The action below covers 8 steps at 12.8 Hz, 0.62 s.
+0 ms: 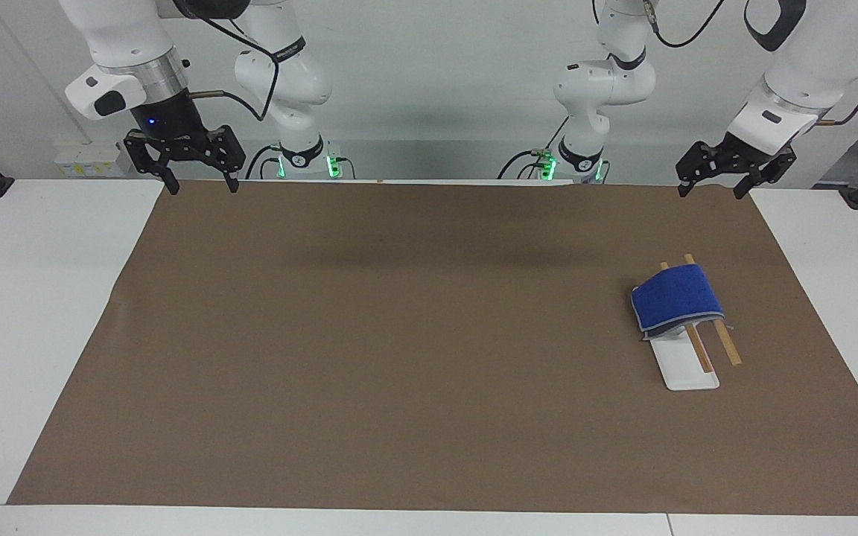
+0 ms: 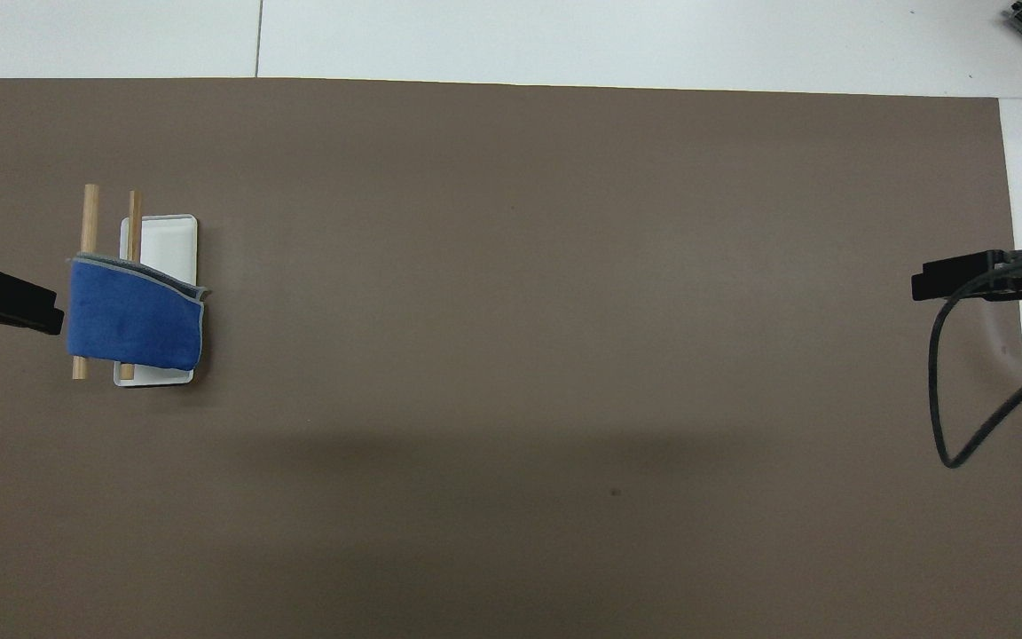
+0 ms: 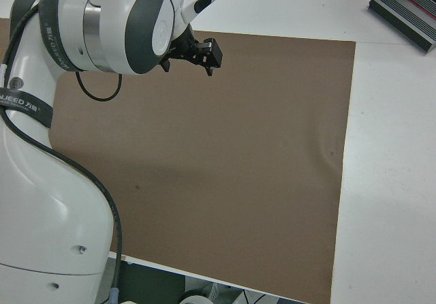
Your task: Right arm passes towel to left arm to hang
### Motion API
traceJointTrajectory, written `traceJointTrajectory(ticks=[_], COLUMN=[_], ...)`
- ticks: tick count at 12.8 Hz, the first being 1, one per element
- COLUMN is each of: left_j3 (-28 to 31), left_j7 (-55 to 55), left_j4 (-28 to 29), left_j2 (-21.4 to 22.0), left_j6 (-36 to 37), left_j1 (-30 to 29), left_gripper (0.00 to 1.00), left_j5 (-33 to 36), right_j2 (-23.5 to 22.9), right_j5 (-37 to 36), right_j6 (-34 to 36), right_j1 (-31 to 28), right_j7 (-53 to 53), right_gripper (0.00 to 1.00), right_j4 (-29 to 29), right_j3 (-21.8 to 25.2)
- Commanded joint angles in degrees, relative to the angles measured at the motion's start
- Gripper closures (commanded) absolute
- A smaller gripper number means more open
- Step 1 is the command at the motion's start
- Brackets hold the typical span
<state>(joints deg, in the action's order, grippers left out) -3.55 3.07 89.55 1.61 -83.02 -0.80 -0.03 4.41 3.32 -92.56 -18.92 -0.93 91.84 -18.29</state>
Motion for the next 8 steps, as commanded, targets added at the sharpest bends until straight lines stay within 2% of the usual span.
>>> traceJointTrajectory(ticks=[1, 5, 8], left_j3=[0.82, 0.91, 1.0], left_j7=[0.36, 3.94, 5.02], left_j4=[0.72, 0.63, 0.72], left_j2=[0.86, 0.59, 0.59], left_j6=[-0.56, -3.99, -3.56], left_j1=[0.72, 0.19, 0.19], left_gripper=[0.0, 0.0, 0.0], left_j5=[0.73, 0.47, 0.47], right_j2=[1.48, 1.48, 1.48], right_j5=[1.17, 1.17, 1.17], right_j6=[-0.08, -0.08, -0.08], right_j1=[-0.5, -0.5, -0.5], right_j7=[0.4, 0.4, 0.4], right_gripper=[0.0, 0.0, 0.0], right_j4=[1.58, 1.58, 1.58], right_j3=[-0.08, -0.08, -0.08])
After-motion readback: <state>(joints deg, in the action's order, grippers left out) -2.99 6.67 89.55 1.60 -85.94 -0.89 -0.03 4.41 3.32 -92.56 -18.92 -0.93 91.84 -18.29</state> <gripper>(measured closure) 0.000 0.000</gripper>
